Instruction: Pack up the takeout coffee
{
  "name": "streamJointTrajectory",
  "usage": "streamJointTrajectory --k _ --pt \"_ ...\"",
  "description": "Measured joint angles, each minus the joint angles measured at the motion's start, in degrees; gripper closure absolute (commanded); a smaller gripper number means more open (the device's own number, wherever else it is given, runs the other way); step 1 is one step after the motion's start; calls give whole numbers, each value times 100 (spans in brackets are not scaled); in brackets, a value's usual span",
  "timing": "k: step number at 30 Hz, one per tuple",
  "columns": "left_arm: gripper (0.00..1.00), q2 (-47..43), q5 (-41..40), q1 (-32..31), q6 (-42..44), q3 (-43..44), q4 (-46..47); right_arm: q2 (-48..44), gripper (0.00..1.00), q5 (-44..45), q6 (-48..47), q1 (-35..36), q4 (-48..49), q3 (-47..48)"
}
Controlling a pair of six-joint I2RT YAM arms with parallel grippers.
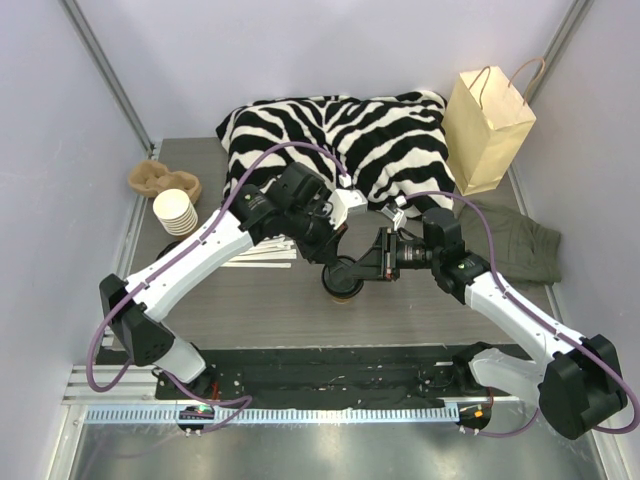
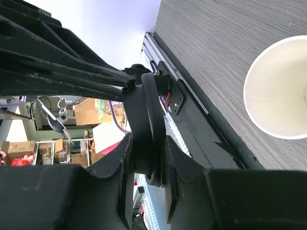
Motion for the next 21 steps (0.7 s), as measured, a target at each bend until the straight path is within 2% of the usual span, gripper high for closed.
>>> streamJointTrajectory --k 2,5,6,8,9,12,14,21 --pt "100 0 11 0 -4 0 2 0 85 11 9 0 2 0" --pt "100 0 7 0 -2 0 2 0 81 17 17 -7 -2 0" --pt "100 0 4 0 -2 0 2 0 65 17 20 -15 0 0" --pt "100 0 -9 0 -7 -4 17 2 47 17 26 -37 -9 0" --pt "100 0 -44 0 -7 -9 15 2 34 20 33 -52 -17 0" --pt "100 7 -168 0 -24 -63 13 31 26 68 -39 -166 -125 13" --pt "100 28 -291 0 -44 -74 0 74 25 76 -149 -280 -328 59" --pt "100 409 -702 0 -133 -74 15 -7 27 74 -651 -1143 -1021 221"
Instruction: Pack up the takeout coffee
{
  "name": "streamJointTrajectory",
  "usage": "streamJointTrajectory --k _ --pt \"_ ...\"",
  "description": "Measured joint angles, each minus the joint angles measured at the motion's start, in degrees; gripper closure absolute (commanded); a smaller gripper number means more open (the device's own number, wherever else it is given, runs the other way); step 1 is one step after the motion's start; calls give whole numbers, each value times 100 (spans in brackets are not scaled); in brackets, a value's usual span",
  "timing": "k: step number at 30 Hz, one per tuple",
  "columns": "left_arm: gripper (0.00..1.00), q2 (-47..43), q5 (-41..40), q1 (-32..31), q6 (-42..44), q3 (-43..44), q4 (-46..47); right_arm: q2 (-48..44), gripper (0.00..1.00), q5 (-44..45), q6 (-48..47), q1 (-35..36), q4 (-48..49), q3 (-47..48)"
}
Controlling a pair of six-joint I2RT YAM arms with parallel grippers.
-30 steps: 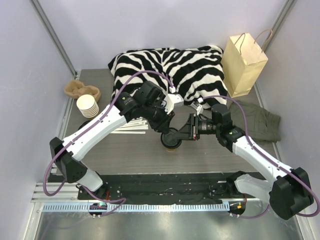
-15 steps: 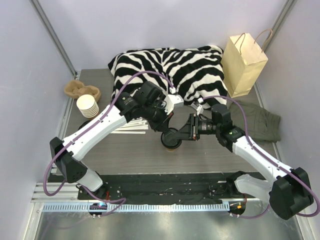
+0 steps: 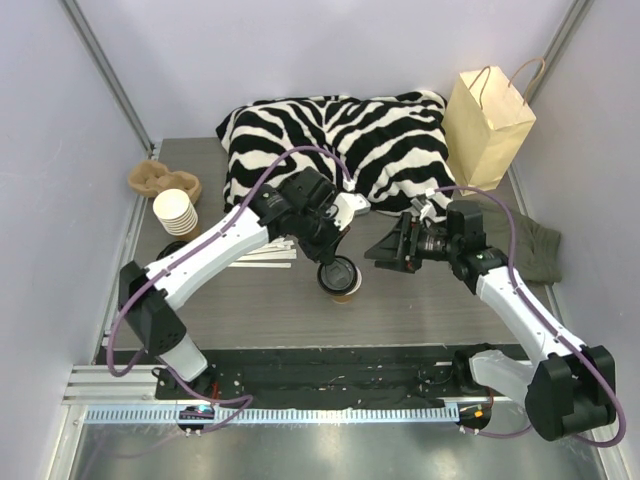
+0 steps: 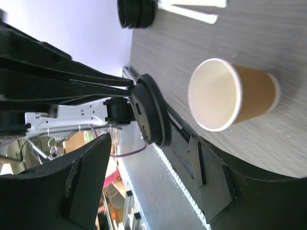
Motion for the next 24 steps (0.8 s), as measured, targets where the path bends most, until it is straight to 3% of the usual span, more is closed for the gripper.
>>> streamJointTrajectory --k 7,11,17,24 --pt "100 654 -280 0 -164 35 59 -33 40 -46 -133 -485 -400 2" --pt "100 903 -404 0 -280 138 127 -46 60 -48 -101 -485 -457 -61" --pt "100 973 -426 2 -343 160 216 -92 78 -55 144 -485 -275 -385" --pt "100 1069 -413 48 -424 164 328 -76 85 -68 520 -485 120 -621"
